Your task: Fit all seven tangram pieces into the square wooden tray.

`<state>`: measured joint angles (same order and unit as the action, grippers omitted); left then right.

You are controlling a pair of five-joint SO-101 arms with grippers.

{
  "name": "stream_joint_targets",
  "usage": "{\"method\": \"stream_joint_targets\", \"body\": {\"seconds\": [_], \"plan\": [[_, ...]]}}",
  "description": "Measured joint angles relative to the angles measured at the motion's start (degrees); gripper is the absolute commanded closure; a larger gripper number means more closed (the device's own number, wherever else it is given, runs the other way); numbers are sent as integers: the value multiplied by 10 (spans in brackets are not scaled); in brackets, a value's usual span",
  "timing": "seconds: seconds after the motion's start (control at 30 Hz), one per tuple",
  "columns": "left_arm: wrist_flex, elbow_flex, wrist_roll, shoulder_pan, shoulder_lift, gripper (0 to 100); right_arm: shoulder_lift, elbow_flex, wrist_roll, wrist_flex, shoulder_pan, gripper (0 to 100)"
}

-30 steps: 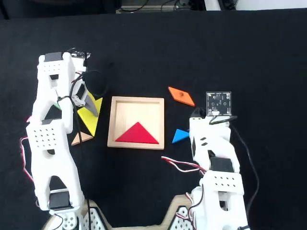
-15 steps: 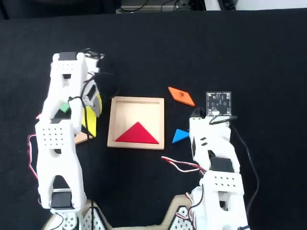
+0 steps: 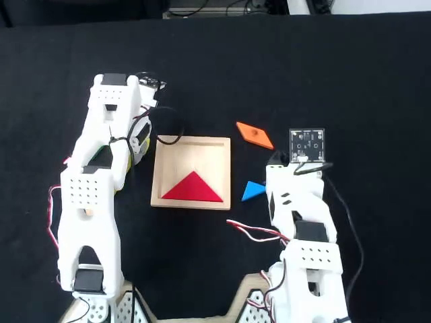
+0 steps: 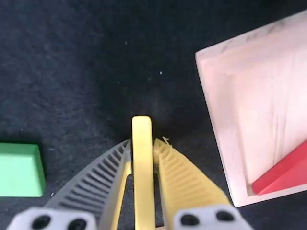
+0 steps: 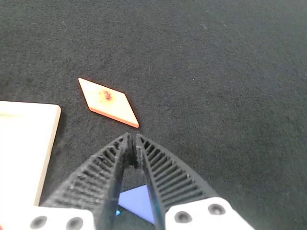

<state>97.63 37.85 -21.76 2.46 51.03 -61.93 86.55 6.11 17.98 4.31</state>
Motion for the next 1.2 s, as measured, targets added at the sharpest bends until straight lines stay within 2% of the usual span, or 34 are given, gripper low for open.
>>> {"method": "stream_joint_targets", "body": {"seconds": [0.3, 0.37, 0.57, 0.73, 0.97, 1.2], "plan": [[22, 31, 63, -15, -1, 971, 0, 0, 0, 0, 0, 984], [22, 32, 98, -28, -18, 971, 0, 0, 0, 0, 0, 984], [23, 22, 209, -103, -111, 971, 0, 0, 0, 0, 0, 986], [22, 14, 284, -157, -151, 971, 0, 0, 0, 0, 33, 986], [-9, 14, 333, -163, -106, 971, 0, 0, 0, 0, 40, 986], [-17, 14, 338, -162, -60, 971, 0, 0, 0, 0, 40, 986]]}}
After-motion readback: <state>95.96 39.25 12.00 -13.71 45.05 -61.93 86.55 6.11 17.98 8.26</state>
